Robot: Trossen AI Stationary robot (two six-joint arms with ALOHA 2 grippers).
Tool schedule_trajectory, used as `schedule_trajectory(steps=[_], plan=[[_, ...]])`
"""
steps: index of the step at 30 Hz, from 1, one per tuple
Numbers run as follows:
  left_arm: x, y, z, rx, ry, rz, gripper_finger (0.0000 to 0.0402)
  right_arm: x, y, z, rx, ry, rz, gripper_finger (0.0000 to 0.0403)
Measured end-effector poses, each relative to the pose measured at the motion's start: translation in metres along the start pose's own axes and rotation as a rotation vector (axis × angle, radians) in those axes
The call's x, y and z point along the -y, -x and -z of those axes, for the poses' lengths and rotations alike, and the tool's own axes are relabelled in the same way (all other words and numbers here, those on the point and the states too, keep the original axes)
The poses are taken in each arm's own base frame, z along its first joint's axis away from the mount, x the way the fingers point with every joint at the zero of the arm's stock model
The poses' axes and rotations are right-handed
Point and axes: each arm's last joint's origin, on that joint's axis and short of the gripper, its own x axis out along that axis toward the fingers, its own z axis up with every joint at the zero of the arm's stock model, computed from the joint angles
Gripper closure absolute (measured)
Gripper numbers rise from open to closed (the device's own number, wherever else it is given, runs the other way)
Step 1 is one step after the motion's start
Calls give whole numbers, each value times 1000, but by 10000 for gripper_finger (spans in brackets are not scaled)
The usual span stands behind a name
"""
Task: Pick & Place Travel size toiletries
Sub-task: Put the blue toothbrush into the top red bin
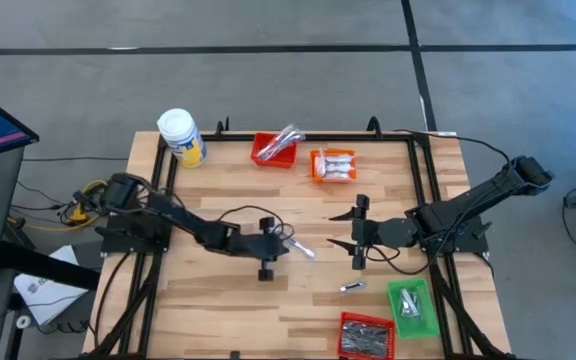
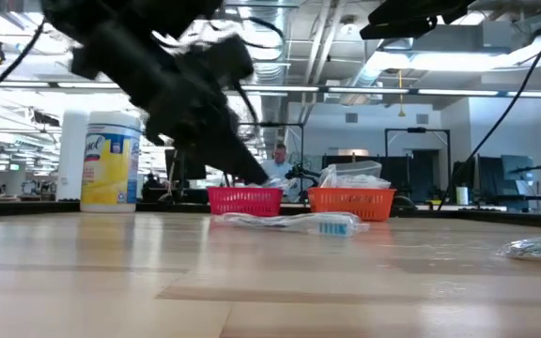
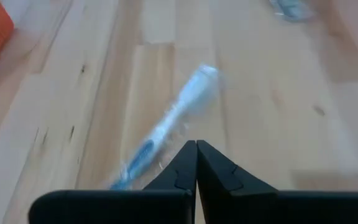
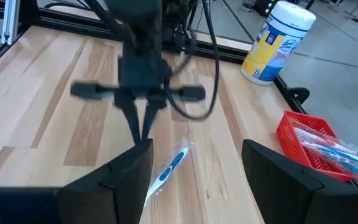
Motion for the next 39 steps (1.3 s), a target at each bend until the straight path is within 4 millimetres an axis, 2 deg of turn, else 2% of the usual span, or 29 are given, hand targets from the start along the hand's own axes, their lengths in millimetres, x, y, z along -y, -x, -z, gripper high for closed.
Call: schedule_trajectory(steps=[4, 8, 18, 23, 27, 32, 36, 39], plan=[[-9, 20, 5, 67, -3, -4, 398, 0, 0, 0, -2, 1, 0, 163], [-20, 21, 12, 141, -15, -5, 372, 0, 0, 0, 4, -3, 0, 163], [-21, -5, 25, 167, -196, 21, 192, 3, -2, 0, -2, -6, 11, 163], [-23, -14, 15, 189, -188, 23, 140, 0, -5, 2, -11, 0, 9, 163], [-22, -29, 15, 174, -192, 80, 134, -1, -12, 6, -36, 11, 16, 163], [-23, -49, 21, 124, -192, 81, 147, -1, -18, 8, -58, 9, 26, 163], [-27, -54, 24, 78, -154, 82, 160, -2, -19, 9, -64, 3, 26, 163], [-33, -56, 24, 44, -97, 106, 185, -2, -19, 9, -63, 2, 27, 163]])
